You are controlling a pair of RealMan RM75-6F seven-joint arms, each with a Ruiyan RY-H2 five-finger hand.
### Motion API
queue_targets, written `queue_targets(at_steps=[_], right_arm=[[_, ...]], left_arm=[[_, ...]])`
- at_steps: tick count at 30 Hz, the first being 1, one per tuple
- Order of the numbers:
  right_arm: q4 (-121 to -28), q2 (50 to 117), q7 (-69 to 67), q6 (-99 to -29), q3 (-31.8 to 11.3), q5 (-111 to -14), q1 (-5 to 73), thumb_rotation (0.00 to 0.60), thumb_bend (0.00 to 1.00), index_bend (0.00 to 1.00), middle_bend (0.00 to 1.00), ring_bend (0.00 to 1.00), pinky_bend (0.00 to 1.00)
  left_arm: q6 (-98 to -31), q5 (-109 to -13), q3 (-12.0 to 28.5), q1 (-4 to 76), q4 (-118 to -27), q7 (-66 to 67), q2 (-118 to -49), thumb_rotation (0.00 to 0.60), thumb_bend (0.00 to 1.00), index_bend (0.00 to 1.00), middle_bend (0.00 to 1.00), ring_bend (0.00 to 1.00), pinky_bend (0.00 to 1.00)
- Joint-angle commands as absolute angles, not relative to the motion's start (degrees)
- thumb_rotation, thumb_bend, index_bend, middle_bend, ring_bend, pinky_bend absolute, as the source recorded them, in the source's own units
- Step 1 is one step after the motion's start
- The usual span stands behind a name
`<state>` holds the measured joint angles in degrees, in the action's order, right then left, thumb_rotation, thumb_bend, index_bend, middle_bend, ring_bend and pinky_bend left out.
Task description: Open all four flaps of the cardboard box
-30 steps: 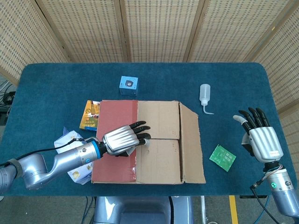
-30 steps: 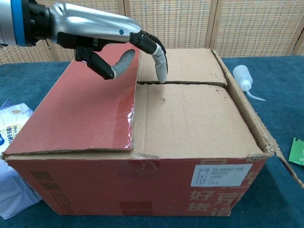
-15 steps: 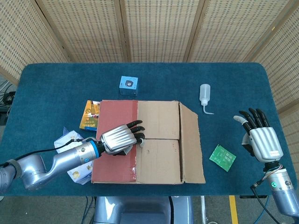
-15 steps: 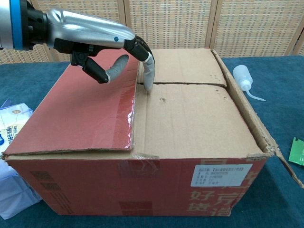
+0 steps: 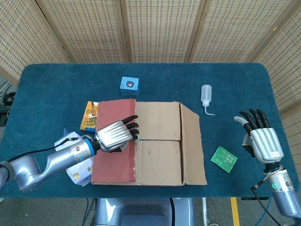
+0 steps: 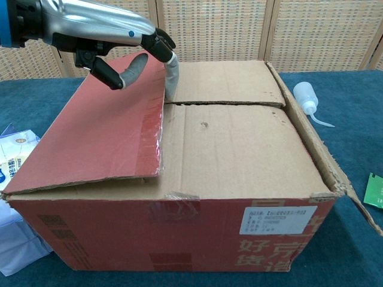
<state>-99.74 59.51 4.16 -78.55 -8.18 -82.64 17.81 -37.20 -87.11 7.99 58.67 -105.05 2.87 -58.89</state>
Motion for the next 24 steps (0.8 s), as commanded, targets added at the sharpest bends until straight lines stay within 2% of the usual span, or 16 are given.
queue_targets(at_steps=[1,11,24], right_arm=[[-99.78,59.54,4.15,-78.66,-8.2,-82.72,17.73,0.6,1.0,0.2,0.15,0.0,0.0],[-99.83,59.78,4.67,-78.49,-8.66,-82.64,17.85,0.6,1.0,0.2,0.15,0.0,0.0],[-100.27,60.22,5.58,-77.57,-9.03,-82.6,18.45,0.6,1.0,0.2,0.15,0.0,0.0]], left_arm=[[-37.46,-86.86,7.86,58.41,-105.61,3.35,-57.92,0.521,0.95,0.4,0.35,0.18,0.0],[-40.27,-86.2,8.67,56.89,-108.02,3.04,-53.18,0.519,0.95,0.41,0.36,0.19,0.0],[-48.83,-91.55,8.46,51.1,-111.72,-1.73,-43.63,0.522,0.95,0.41,0.37,0.2,0.0]])
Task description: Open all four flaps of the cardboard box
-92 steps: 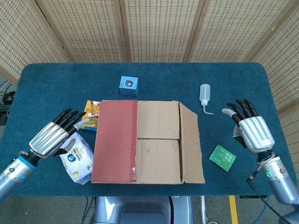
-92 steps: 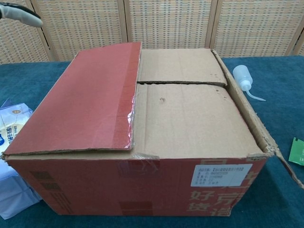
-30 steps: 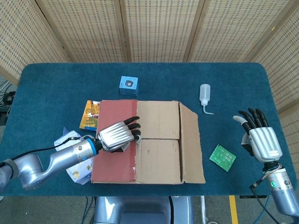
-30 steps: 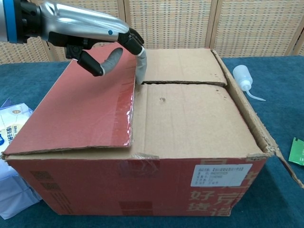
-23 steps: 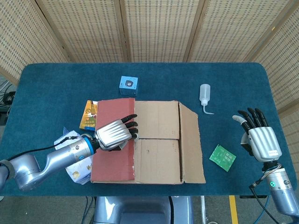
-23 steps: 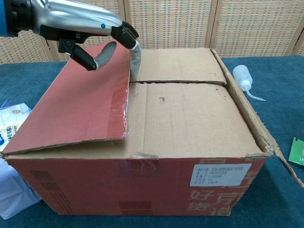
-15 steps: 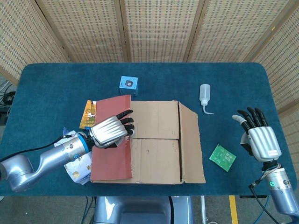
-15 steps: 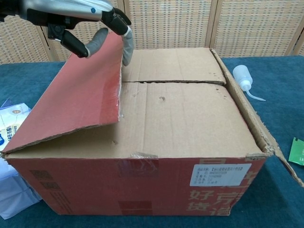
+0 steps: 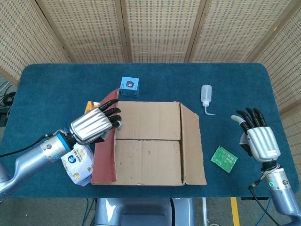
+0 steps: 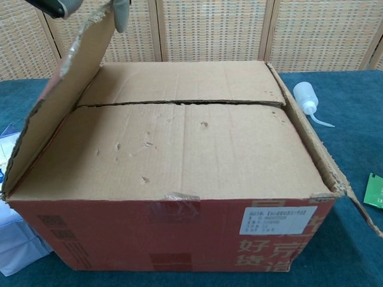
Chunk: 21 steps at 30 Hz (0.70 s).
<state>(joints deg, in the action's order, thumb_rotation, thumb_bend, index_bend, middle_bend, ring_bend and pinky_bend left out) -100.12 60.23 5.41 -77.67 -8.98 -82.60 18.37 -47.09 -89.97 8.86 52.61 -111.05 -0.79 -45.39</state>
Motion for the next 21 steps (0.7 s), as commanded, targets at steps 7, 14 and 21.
queue_targets(at_steps=[7,14,21], right_arm=[[-101.03,60.08,5.82,-76.93,-9.17,-82.85,18.9,0.6,1.0,0.2,0.15,0.0,0.0],[-101.45,59.92,6.34,-76.69,-9.39,-83.05,19.24,0.6,1.0,0.2,0.15,0.0,0.0],[-102.2,59.67,6.58,-76.12,-9.53,-83.04,19.63,0.6,1.0,0.2,0.15,0.0,0.0]], left_arm=[[-52.89,-94.49,7.92,47.92,-112.42,-3.53,-39.93,0.522,0.94,0.41,0.38,0.2,0.0],[-56.0,-96.04,7.21,44.76,-112.42,-4.39,-36.84,0.522,0.94,0.41,0.39,0.22,0.0],[-57.09,-96.1,6.43,41.95,-112.28,-5.4,-33.59,0.523,0.94,0.41,0.4,0.23,0.0]])
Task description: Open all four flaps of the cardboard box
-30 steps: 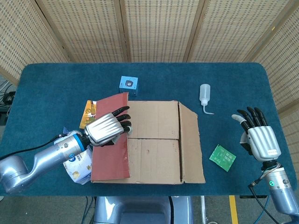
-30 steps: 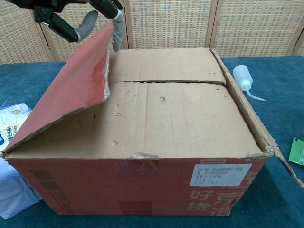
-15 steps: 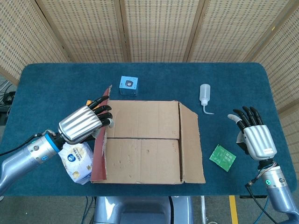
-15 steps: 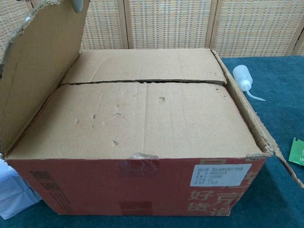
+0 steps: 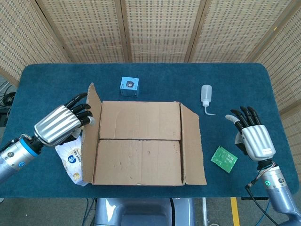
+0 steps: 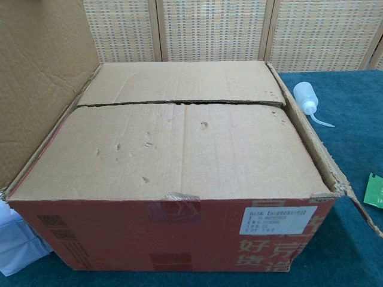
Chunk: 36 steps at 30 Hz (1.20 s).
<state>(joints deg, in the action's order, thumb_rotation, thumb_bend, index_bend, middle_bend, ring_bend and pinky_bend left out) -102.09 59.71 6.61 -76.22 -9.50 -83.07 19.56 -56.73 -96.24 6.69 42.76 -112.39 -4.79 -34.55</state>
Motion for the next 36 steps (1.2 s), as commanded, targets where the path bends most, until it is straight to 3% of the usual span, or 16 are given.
queue_targets(at_steps=[1,10,20,22,27,32,36], right_arm=[[-102.26,59.66,6.65,-76.06,-9.53,-83.02,19.66,0.6,1.0,0.2,0.15,0.0,0.0],[-102.77,59.92,7.49,-75.28,-9.74,-82.88,20.38,0.6,1.0,0.2,0.15,0.0,0.0],[-102.67,60.23,7.48,-75.46,-9.64,-82.75,20.28,0.6,1.0,0.2,0.15,0.0,0.0],[-102.6,60.25,7.37,-75.54,-9.54,-82.75,20.17,0.6,1.0,0.2,0.15,0.0,0.0],[-102.33,60.33,6.99,-75.9,-9.19,-82.88,19.73,0.6,1.0,0.2,0.15,0.0,0.0],[-102.03,60.5,6.96,-76.07,-8.97,-82.93,19.5,0.6,1.0,0.2,0.15,0.0,0.0],[-101.86,60.61,6.98,-76.12,-8.8,-83.04,19.38,0.6,1.0,0.2,0.15,0.0,0.0]], left_arm=[[-57.23,-95.79,6.39,41.56,-112.16,-5.86,-33.11,0.522,0.94,0.41,0.41,0.23,0.0],[-59.58,-93.69,6.08,37.54,-110.18,-8.14,-30.29,0.522,0.94,0.41,0.41,0.24,0.0],[-56.13,-91.53,5.89,36.74,-109.59,-7.85,-31.43,0.522,0.88,0.41,0.41,0.24,0.0],[-56.33,-90.32,6.31,36.54,-109.47,-6.59,-32.79,0.527,0.8,0.41,0.39,0.23,0.0],[-57.89,-87.1,7.81,36.37,-109.65,-2.53,-37.34,0.542,0.45,0.29,0.23,0.12,0.0],[-57.97,-85.41,8.61,36.96,-109.77,0.71,-40.73,0.543,0.3,0.14,0.1,0.01,0.0],[-57.13,-83.76,9.35,38.24,-109.83,4.6,-43.89,0.545,0.24,0.06,0.01,0.0,0.0]])
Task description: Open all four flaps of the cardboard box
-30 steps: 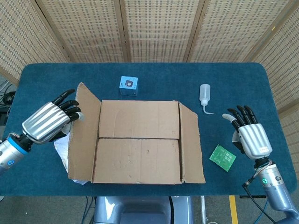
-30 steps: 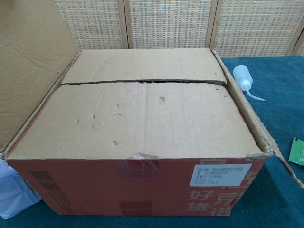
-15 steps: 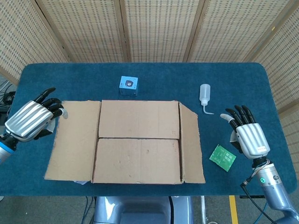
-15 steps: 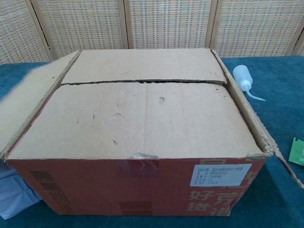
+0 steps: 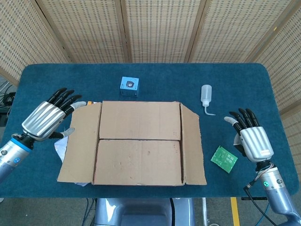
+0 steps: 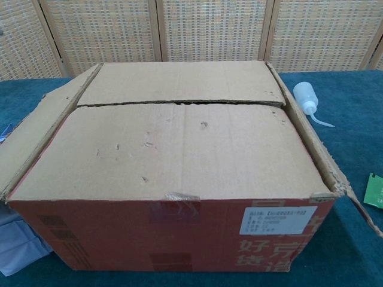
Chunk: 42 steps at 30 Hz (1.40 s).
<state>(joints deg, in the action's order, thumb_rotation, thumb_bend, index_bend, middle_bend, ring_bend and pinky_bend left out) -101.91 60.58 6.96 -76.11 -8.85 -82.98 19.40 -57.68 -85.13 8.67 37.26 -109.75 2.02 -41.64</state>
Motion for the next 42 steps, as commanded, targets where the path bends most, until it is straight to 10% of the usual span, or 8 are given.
queue_targets(at_steps=[1,42], right_arm=[[-101.85,60.6,6.97,-76.16,-8.78,-83.1,19.35,0.6,1.0,0.2,0.15,0.0,0.0],[-98.64,61.72,4.48,-77.61,-7.77,-83.95,17.72,0.6,1.0,0.2,0.13,0.0,0.0]], left_arm=[[-56.86,-83.25,9.59,38.66,-109.95,5.53,-44.78,0.546,0.23,0.05,0.0,0.0,0.0],[-57.47,-67.33,9.74,46.68,-106.83,28.56,-72.29,0.548,0.16,0.0,0.0,0.0,0.0]])
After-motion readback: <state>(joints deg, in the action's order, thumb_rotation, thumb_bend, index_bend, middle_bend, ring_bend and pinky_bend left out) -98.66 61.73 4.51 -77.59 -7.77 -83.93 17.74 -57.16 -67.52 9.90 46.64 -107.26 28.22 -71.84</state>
